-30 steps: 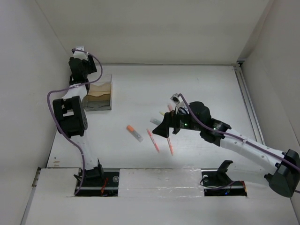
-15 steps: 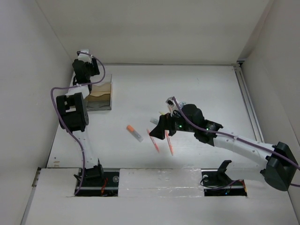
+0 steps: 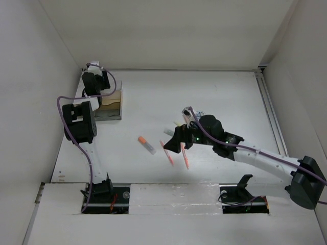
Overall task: Sort the stationery into containers
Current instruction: Place the stationery in the storage box.
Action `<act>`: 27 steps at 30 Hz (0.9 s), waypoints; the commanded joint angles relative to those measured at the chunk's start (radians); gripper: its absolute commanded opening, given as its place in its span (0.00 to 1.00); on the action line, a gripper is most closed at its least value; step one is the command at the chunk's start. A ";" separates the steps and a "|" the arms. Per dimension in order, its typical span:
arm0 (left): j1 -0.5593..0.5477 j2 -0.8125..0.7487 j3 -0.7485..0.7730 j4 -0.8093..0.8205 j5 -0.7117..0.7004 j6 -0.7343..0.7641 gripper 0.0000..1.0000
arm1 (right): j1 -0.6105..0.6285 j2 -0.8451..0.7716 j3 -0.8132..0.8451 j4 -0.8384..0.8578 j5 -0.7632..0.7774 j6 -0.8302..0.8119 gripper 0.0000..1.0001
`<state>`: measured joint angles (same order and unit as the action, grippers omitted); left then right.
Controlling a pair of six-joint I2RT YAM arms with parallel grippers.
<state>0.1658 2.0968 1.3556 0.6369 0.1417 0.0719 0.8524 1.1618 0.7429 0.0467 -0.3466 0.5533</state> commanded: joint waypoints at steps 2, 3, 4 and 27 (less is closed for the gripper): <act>0.009 -0.093 -0.006 0.106 -0.022 0.014 0.00 | 0.008 -0.042 -0.010 0.068 0.009 -0.012 1.00; 0.009 -0.093 -0.006 0.106 -0.022 0.025 0.00 | 0.008 -0.042 -0.010 0.068 0.009 -0.012 1.00; 0.009 -0.093 -0.006 0.106 -0.022 0.025 0.00 | 0.008 -0.051 -0.019 0.068 0.009 -0.012 1.00; 0.009 -0.017 0.043 0.083 -0.031 0.065 0.09 | 0.017 -0.007 0.010 0.068 0.000 -0.021 1.00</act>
<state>0.1658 2.0968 1.3487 0.6426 0.1112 0.1169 0.8597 1.1584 0.7280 0.0605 -0.3408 0.5526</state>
